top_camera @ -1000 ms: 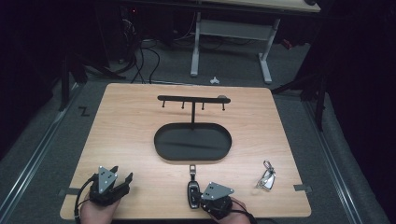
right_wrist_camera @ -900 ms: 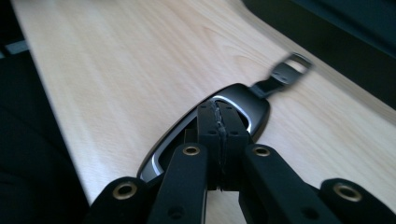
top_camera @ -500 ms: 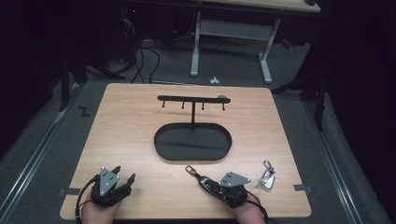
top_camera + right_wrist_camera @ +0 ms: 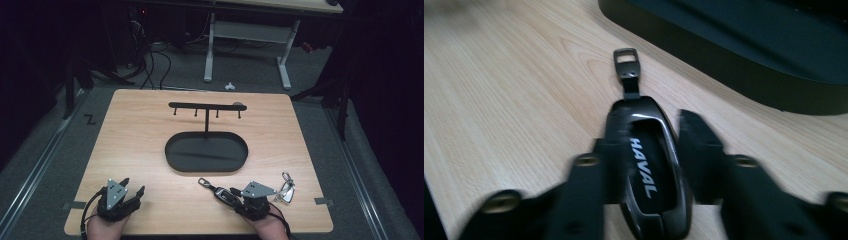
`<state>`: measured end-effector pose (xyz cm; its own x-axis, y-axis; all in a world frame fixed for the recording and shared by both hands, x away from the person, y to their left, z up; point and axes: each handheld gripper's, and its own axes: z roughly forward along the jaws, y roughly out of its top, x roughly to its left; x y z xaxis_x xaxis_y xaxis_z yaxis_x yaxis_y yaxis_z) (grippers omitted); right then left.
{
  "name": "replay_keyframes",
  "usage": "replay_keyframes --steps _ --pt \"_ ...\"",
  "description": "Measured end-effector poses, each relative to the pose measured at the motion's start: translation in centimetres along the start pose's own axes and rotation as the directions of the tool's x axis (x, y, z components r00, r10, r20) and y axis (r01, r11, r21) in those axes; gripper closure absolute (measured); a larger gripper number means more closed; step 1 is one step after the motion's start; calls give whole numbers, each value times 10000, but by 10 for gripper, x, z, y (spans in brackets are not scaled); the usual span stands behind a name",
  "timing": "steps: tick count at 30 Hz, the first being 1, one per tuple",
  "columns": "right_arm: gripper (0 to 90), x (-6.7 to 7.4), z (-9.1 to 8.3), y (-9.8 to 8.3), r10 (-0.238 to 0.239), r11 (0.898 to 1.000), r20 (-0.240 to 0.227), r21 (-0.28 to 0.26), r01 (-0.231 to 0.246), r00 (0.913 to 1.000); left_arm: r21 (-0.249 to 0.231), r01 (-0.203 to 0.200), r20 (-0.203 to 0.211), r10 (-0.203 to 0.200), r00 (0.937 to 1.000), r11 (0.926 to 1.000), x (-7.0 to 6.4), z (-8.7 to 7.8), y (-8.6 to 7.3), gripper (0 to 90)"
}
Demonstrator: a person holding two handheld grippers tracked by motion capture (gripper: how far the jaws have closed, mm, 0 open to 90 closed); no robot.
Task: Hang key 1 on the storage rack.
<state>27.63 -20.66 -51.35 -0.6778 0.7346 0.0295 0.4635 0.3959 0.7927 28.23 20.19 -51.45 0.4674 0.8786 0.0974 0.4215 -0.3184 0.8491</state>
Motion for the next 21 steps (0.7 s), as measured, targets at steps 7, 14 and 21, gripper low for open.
replay_keyframes --steps 7,14,21 --pt "319 1 19 1 55 9985 -278 549 -40 9996 29 -10 -36 10 10000 10000 0 -1 -1 402" --pt "482 -1 30 1 -437 9942 -131 979 448 9990 9 109 -136 -108 9998 9999 3 -6 -5 402" --pt "488 2 27 2 -710 9913 -30 1110 708 9975 -66 19 -110 -19 9999 10000 1 -8 -3 402"
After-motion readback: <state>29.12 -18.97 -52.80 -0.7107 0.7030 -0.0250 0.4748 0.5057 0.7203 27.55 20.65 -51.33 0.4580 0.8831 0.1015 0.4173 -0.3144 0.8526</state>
